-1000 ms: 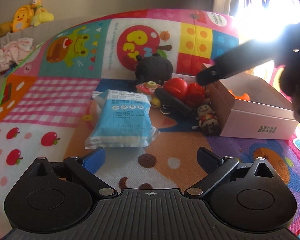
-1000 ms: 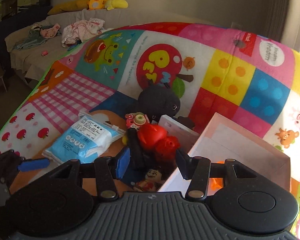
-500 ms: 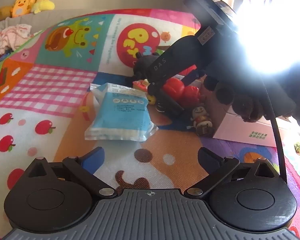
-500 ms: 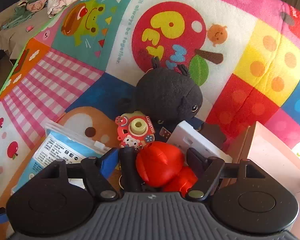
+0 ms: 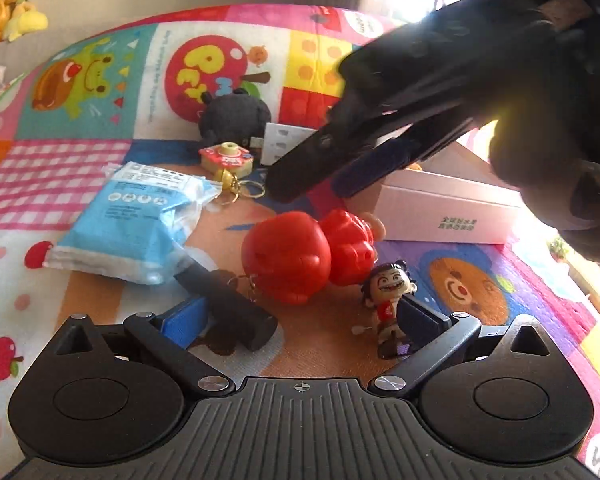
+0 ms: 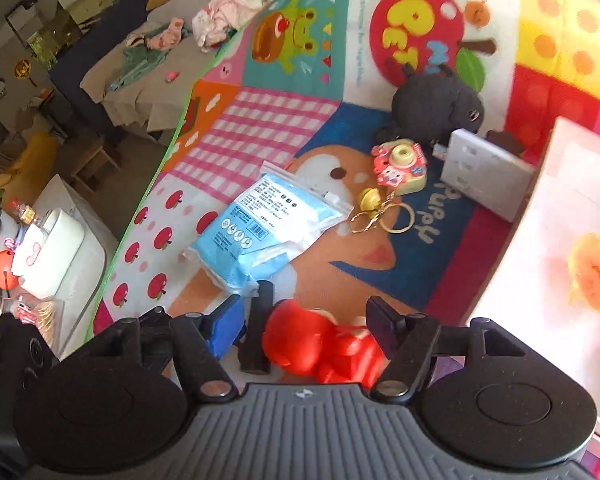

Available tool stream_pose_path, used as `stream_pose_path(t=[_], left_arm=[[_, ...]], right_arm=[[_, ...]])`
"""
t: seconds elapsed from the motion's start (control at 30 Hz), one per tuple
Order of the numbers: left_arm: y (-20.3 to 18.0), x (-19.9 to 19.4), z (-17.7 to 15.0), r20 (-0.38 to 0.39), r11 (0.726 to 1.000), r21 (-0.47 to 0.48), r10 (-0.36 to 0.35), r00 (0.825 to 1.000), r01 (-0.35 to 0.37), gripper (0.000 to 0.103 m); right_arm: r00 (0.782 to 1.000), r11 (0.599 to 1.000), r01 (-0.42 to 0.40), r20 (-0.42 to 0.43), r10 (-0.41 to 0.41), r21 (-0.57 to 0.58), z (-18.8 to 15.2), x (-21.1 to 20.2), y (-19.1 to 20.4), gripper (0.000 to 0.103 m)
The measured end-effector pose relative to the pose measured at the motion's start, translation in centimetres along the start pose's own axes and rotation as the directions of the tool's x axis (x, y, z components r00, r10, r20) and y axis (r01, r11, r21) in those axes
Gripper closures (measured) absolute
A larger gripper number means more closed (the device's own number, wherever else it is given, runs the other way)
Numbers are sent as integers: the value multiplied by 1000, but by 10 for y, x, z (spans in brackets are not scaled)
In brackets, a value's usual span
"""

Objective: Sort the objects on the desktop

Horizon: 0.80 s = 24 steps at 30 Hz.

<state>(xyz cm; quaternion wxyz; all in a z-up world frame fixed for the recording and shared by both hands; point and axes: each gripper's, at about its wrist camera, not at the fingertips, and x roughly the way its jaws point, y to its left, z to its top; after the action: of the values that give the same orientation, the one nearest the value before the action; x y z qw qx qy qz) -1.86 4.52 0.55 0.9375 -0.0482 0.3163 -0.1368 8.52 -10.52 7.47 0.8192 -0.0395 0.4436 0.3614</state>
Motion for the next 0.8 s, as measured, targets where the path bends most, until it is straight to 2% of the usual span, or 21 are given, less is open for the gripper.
stream_pose_path(t=[0.1,0.2,0.27,0.37,0.5,0.57,0.67,0.77,0.8], left_arm=[[-1,-1,-2,-15,1000,8,-11,1000,11,0],[-4,-3,-4,-27,1000,21,-1,1000,1,0],[-6,-4,-5,-33,999,34,9,999,-8,0],[-8,-7,-4,-50,998,55,29,998,-26,0],[-19,-10,-10,-95,991,129,43,995,-31,0],[-27,-11,-15,-116,984,173,48,992,-28,0],[-35,-12,-16,-128,978,206,48,991,-21,0],[-39,-11,-11,-122,982,188,32,992,-9,0],[-40,-10,-7,-116,985,173,26,993,-6,0]], right_arm=[[989,988,123,91,-115,-90,-28,-25,8,33],[983,980,168,93,-158,-109,-49,-29,5,33],[985,983,159,77,-153,-87,-60,-25,0,33],[994,995,100,55,-99,-18,-74,-14,-11,33],[999,998,38,33,-40,52,-83,4,-19,50],[998,998,35,52,-38,56,-89,2,-20,51],[991,994,101,84,-103,29,-101,-11,-23,51],[977,983,178,109,-182,42,-114,-29,-37,51],[966,973,225,117,-229,50,-119,-36,-43,51]])
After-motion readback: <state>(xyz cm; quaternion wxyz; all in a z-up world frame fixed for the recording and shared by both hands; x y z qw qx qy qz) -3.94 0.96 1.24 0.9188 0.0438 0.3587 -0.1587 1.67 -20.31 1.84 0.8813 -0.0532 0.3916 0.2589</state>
